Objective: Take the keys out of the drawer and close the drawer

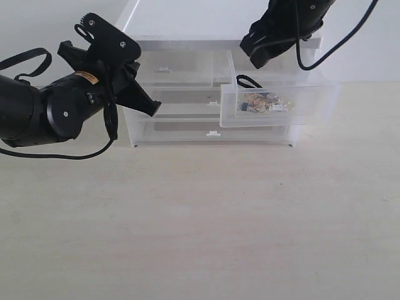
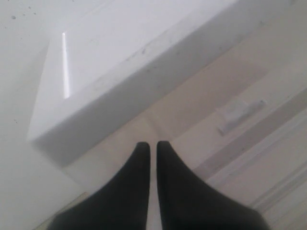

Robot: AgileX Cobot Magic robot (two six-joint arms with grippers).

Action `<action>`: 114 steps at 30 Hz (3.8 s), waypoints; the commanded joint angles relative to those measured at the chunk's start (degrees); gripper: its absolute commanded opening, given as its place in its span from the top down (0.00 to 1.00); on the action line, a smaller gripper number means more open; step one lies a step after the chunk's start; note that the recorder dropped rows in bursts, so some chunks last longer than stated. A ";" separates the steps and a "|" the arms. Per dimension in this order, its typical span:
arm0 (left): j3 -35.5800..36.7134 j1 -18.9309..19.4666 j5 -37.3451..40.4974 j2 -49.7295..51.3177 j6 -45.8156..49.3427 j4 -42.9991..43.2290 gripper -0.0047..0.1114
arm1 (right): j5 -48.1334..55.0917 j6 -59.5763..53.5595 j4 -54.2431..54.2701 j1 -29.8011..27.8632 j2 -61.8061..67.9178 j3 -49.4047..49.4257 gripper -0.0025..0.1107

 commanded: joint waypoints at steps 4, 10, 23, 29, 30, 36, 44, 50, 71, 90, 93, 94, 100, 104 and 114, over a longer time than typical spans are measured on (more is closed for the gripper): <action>-0.48 0.29 -2.58 0.23 -1.71 -0.77 0.92 | 3.96 0.85 0.74 -0.29 2.68 -3.38 0.50; -0.48 0.29 -2.58 0.23 -1.95 -0.77 0.92 | 3.70 0.85 3.70 -0.29 4.40 -3.50 0.50; -0.48 0.29 -2.58 0.23 -1.95 -0.77 0.92 | 3.70 0.85 4.59 -0.29 7.45 -3.50 0.50; -0.48 0.29 -2.58 0.23 -1.95 -0.77 0.92 | 5.39 0.85 4.61 -0.29 9.29 -3.50 0.60; -0.48 0.29 -2.58 0.23 -1.95 -0.77 0.92 | 5.57 0.85 4.37 -0.29 9.44 -3.50 0.63; -0.48 0.29 -2.58 0.23 -1.95 -0.77 0.92 | 5.80 0.85 3.52 -0.29 10.11 -3.50 0.69; -0.48 0.29 -2.58 0.23 -1.95 -0.77 0.92 | 5.52 -1.33 1.47 -0.29 10.00 -3.50 0.98; -0.48 0.29 -2.58 0.23 -1.95 -0.77 0.92 | 4.76 -1.45 1.47 -0.29 7.96 -4.35 0.98; -0.48 0.29 -2.58 0.23 -1.95 -0.77 0.92 | 10.01 -2.90 3.32 -0.29 -4.43 -6.78 0.98; -0.48 0.29 -2.58 0.23 -1.95 -0.77 0.92 | 8.10 -2.87 3.52 -0.29 6.06 -6.67 0.51; -0.48 0.29 -2.58 0.23 -1.95 -0.77 0.92 | 8.00 -1.64 0.51 -0.29 8.04 -6.67 0.51; -0.48 0.29 -2.58 0.23 -1.95 -0.77 0.92 | 8.12 -1.09 -0.06 -0.29 8.38 -6.67 0.51; -0.48 0.29 -2.84 0.23 -1.95 -0.77 0.92 | 9.46 0.60 -0.02 -0.29 9.97 -6.67 0.51; -0.48 0.29 -3.08 0.23 -1.95 -0.77 0.92 | 9.80 0.60 0.25 -0.29 10.13 -6.67 0.69; -0.48 0.29 -3.21 0.23 -1.95 -0.77 0.92 | 10.18 0.17 -2.29 -0.29 9.03 -6.95 0.98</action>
